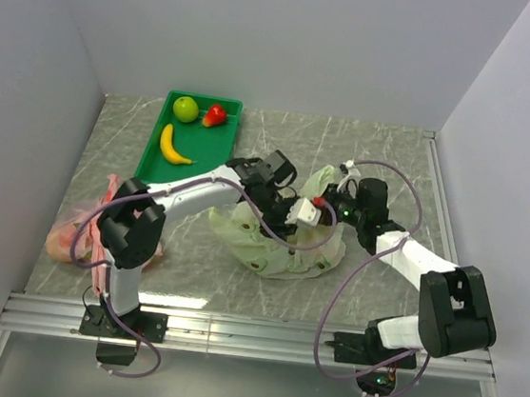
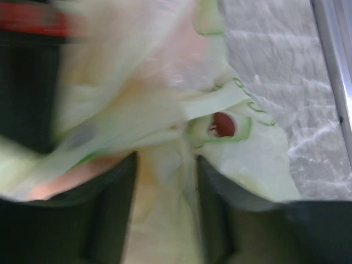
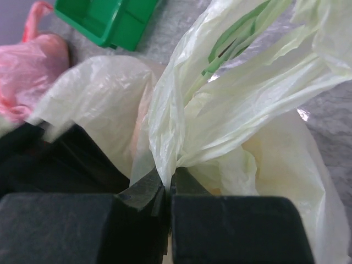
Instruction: Place the fake fruits into the plastic bag and tie a complex knot
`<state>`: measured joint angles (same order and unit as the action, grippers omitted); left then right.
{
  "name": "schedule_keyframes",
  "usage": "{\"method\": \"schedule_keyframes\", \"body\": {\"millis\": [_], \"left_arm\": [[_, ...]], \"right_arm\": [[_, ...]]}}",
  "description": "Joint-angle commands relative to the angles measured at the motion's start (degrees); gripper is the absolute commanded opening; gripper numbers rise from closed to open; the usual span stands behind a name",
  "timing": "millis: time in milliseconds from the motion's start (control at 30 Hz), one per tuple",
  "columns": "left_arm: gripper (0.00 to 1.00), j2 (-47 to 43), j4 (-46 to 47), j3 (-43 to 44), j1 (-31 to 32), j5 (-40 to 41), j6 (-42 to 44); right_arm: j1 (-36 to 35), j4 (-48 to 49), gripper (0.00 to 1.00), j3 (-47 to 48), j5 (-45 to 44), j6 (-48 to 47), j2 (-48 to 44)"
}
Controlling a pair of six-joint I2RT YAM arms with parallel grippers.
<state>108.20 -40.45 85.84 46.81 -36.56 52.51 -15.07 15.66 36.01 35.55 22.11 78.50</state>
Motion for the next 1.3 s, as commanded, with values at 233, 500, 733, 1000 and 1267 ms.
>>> {"method": "schedule_keyframes", "body": {"millis": [233,500,733,1000,1267], "left_arm": [[0.96,-26.62,8.36,-2.25,-13.83,-0.97,-36.82],[0.99,-41.12,1.34,-16.20,-27.56,-4.67,-43.63],[0.99,-43.25,9.93,-25.90,-28.70,-4.94,-58.19],[0.92,-41.41,16.44,-32.74,-30.11,-9.13,-68.93],[0.00,-38.17,21.90,-29.27,-30.19,-14.07,-71.76]], "right_arm": [[-0.40,-7.57,0.04,2.93,-3.56,-8.66,-3.35],[-0.75,-9.15,0.08,4.42,-3.56,-10.50,-4.85],[-1.98,-10.30,0.09,6.00,-3.73,-12.44,-3.97],[-3.04,-10.65,0.11,5.91,-4.61,-13.58,-4.32],[-3.47,-16.35,0.39,9.85,-4.52,-17.18,-5.11]]}}
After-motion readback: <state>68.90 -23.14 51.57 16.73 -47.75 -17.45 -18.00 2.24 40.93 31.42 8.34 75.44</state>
